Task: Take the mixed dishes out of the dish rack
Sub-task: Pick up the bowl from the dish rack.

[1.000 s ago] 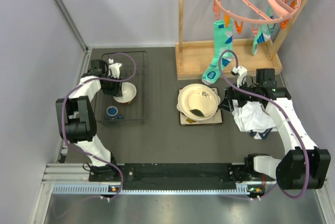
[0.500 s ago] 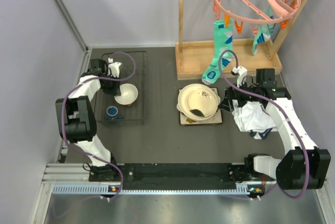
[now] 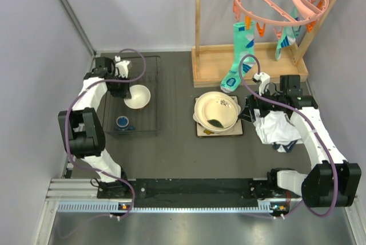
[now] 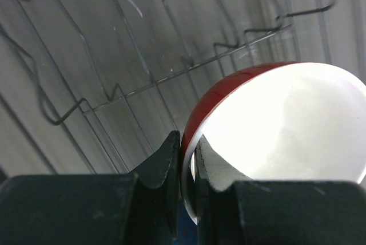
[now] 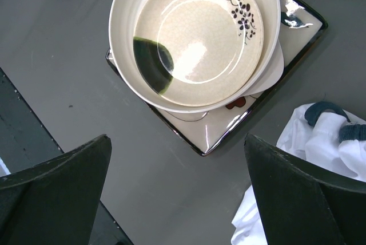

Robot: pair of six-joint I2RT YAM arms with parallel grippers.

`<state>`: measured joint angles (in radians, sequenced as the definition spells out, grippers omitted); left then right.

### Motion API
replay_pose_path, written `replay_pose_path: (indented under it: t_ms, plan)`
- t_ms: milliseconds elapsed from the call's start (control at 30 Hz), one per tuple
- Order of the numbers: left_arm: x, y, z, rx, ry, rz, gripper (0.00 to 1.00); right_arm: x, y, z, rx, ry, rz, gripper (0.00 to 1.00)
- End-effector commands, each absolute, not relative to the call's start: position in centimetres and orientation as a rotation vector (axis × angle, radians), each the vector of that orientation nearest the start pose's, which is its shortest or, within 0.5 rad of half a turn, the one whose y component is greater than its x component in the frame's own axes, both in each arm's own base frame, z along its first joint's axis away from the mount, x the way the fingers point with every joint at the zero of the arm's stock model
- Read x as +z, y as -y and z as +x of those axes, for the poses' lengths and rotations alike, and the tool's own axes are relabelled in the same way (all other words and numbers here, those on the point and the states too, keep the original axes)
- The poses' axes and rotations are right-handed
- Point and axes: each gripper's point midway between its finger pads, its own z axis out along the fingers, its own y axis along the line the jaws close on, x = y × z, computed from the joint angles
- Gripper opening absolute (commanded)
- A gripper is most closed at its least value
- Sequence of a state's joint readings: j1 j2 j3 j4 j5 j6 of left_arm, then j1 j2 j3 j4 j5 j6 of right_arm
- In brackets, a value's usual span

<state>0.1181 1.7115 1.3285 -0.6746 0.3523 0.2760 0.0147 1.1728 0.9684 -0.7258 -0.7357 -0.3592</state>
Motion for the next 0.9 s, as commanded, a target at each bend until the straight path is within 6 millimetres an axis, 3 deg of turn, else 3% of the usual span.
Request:
replay_pose_path:
  t_ms: [0,200,500,667,733,767,867]
  plan:
    - [18.1,1.7,40.2,-0.378,-2.365,0.311,0.00,18.3,-11.2,27.0,0.737,-2.138,-0.744,0.99]
    - [20.5,2.5,39.6,-0.410,-2.307,0.313,0.00,18.4,-11.3,27.5,0.727,-2.146,-0.724,0.99]
    - [26.0,5.9,38.7,-0.537,-2.161,0.384,0.00,19.0,-13.3,29.2,0.608,-2.174,-0.817,0.98]
    - [26.8,7.9,38.0,-0.546,-2.149,0.441,0.00,20.0,-14.6,30.0,0.589,-2.143,-0.862,0.98]
    - [26.7,8.3,37.9,-0.519,-2.159,0.436,0.00,21.4,-15.0,30.8,0.585,-2.123,-0.846,0.98]
    - [26.4,10.0,37.6,-0.535,-2.164,0.480,0.00,21.9,-15.5,31.0,0.593,-2.121,-0.848,0.98]
    - [25.7,12.4,37.2,-0.497,-2.177,0.524,0.00,23.7,-16.8,32.5,0.585,-2.123,-0.820,0.98]
